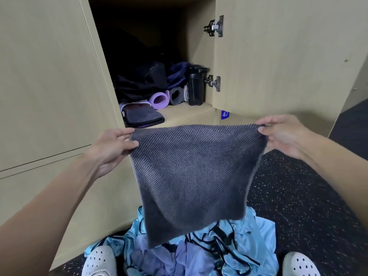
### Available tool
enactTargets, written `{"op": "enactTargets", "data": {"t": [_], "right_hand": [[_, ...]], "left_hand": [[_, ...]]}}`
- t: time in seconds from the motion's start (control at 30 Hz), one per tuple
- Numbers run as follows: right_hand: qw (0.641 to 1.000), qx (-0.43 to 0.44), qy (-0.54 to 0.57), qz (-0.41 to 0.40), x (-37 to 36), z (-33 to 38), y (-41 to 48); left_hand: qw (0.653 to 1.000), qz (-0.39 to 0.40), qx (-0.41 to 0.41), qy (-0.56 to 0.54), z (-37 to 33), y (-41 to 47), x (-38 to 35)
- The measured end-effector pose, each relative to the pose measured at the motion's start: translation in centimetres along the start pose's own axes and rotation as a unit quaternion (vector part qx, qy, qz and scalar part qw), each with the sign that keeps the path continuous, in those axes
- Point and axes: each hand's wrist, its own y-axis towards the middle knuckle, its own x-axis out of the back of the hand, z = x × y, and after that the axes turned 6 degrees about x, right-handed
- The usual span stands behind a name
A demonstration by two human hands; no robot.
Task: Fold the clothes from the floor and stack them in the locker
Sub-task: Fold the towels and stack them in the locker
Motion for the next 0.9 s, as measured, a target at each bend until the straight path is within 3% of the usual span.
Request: {"op": "enactTargets", "data": {"t": [0.1,0.23,0.4,0.57,0.63,0.8,0.9], "right_hand": [[0.999,-0.006,0.034,0.04,0.2,0.5,-0.1],[0.992,-0.013,-0.051,0.118,0.3,0.4,-0.1],[0.985,0.085,-0.152,-0.006,-0.1,-0.4,0.1],[0.976,0.137,-0.161,-0.048,-0.3,-0.5,0.0],[0.976,0.132,-0.159,-0.063,-0.1,-0.5,0.3],[0.995,0.037,-0.032,-0.088,0.4,-0.3,0.6],[0.997,-0.001,0.068,-0.04,0.7,0.1,0.2]], "left_hand": [[0.999,-0.049,0.016,0.011,0.2,-0.1,-0.5],[0.997,-0.075,0.021,-0.001,0.8,0.0,-1.2],[0.996,-0.086,-0.021,0.004,0.4,0.0,-1.6],[0.998,-0.022,-0.056,-0.016,0.5,0.1,-2.0],[0.997,-0.038,-0.074,0.002,0.7,0.4,-1.8],[0.989,-0.103,-0.1,0.021,1.0,0.7,-1.2],[0.987,-0.121,-0.101,0.01,1.1,0.9,-1.2]]}}
